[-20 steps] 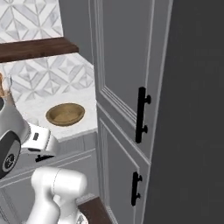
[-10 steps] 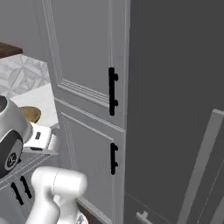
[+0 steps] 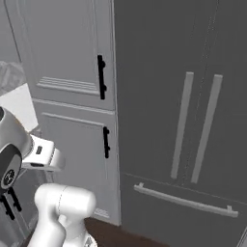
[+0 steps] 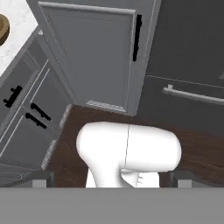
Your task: Grab a lemon wedge from the fridge and one ice cube from the ice bowl, and put them in the glass of lemonade.
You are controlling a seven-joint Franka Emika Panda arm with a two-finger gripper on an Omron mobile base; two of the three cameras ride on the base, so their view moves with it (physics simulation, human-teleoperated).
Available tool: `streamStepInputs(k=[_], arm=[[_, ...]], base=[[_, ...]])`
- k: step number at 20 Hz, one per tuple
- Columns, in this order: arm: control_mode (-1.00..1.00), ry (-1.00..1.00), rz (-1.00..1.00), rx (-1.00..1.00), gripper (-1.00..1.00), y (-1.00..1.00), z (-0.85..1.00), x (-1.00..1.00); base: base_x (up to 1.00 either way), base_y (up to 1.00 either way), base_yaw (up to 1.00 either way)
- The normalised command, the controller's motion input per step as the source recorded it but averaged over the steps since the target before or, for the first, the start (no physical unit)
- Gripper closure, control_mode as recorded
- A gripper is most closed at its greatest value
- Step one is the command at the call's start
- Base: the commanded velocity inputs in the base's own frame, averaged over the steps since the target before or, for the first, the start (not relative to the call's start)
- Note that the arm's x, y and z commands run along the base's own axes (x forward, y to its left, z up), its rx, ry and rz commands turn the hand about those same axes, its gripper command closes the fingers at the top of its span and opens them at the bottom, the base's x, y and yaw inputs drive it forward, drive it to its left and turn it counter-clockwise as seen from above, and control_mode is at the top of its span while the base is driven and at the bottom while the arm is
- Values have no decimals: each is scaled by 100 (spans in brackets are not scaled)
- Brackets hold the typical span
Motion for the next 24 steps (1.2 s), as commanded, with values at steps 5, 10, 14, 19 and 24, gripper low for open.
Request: streamStepInputs(k=[5,10,14,19,24], arm=[[100,0,0,0,-100,0,0,0],[100,0,0,0,-100,0,0,0],[100,0,0,0,-100,0,0,0],[100,0,0,0,-100,0,0,0],[100,0,0,0,-100,0,0,0]], base=[[8,-43,-58],[27,-100,-29],[-31,-41,-10],[-30,-9,0],[-7,-16,7]])
